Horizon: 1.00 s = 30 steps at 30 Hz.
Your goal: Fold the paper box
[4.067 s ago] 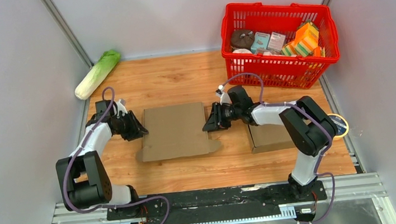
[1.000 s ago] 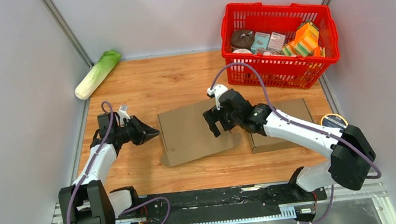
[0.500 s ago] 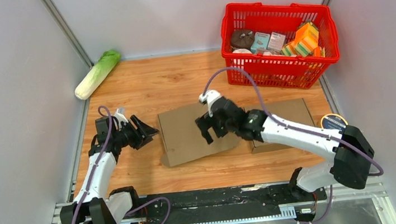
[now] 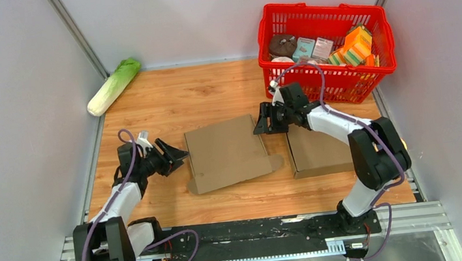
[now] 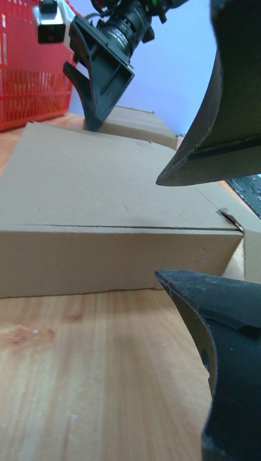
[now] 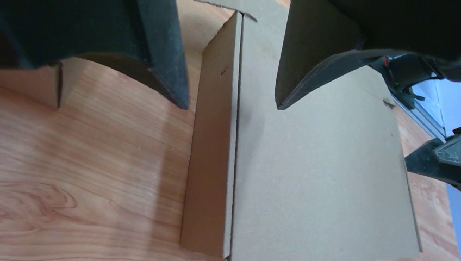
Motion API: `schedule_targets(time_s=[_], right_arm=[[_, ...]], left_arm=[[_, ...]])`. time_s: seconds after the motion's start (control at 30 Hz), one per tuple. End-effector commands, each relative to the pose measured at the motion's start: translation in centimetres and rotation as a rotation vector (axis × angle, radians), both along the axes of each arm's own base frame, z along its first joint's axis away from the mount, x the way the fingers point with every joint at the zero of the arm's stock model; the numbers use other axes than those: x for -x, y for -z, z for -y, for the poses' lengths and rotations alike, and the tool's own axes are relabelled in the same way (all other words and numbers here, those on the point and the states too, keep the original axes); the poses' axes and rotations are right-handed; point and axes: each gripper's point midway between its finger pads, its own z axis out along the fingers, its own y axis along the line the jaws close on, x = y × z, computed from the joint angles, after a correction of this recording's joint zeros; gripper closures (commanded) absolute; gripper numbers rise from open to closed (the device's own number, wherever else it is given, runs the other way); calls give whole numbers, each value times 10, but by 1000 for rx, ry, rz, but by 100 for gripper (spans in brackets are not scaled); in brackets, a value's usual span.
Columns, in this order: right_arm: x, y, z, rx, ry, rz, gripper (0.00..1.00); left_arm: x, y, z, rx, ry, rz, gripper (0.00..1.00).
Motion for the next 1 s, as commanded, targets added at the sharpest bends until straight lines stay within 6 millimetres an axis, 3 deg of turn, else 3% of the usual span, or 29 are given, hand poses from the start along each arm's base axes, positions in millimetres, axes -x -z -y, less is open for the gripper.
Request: schedule_targets(time_s=[0.0, 0.13, 0.23, 0.43, 0.73, 0.97], right_arm=[[-41, -26, -19, -116, 64, 126, 40], [-53, -14, -17, -112, 131, 127, 55], [-58, -9, -15, -99, 152, 145, 59], [-61, 5, -9, -72, 184, 141, 68], [-57, 24, -6, -44, 184, 117, 74], [-53, 35, 12, 31, 233, 117, 79]], left_arm=[[-28, -19, 1, 37, -17, 131, 34], [-35, -14, 1, 58, -26, 111, 35], [-39, -10, 2, 64, -28, 99, 26], [-45, -6, 1, 69, -33, 102, 25], [-43, -2, 1, 68, -32, 106, 23], [-41, 3, -1, 43, -29, 92, 23]])
